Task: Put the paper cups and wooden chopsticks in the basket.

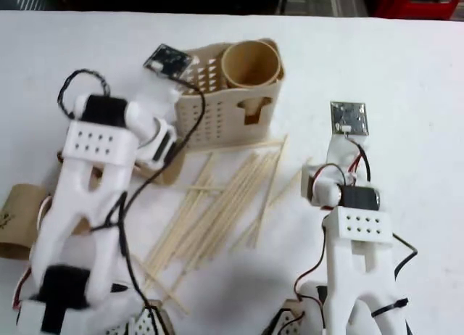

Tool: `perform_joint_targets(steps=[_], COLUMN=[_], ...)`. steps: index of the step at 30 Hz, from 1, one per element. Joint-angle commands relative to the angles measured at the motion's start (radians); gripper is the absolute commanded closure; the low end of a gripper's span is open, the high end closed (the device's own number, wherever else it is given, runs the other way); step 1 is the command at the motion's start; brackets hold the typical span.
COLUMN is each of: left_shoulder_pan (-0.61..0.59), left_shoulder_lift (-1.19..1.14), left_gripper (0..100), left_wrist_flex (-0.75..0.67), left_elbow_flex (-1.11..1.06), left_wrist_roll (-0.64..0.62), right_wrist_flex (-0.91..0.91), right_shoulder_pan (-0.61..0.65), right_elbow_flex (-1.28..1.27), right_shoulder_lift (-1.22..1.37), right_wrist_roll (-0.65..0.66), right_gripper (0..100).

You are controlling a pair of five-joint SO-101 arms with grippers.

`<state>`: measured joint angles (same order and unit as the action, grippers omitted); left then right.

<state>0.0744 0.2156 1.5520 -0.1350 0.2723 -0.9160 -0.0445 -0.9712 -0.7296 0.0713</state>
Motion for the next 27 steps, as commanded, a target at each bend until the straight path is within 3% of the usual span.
perform_joint_targets(steps=[1, 5, 13, 22, 27], left_shoulder_pan=[-0.013, -0.013, -0.013, -0.079, -0.079], left_shoulder_lift=[0.206, 0.329, 0.34, 0.34, 0.351], left_gripper=[82, 77, 76, 85, 94], left_wrist_flex=[-0.166, -0.296, -0.517, -0.787, -0.822], left_elbow_flex=[-0.19, -0.391, -0.62, -0.776, -0.812], left_wrist_roll=[-0.041, -0.08, -0.075, -0.026, -0.006], right_wrist_flex=[0.013, 0.013, 0.013, 0.012, 0.013], right_shoulder_pan=[-0.002, -0.002, -0.002, -0.002, -0.002], right_elbow_flex=[0.006, 0.006, 0.006, 0.006, 0.006], right_shoulder_lift=[-0.028, -0.028, -0.028, -0.028, -0.028], right_wrist_roll=[-0.005, -0.005, -0.003, -0.003, -0.003], right_gripper=[78.6, 78.6, 78.6, 78.6, 78.6])
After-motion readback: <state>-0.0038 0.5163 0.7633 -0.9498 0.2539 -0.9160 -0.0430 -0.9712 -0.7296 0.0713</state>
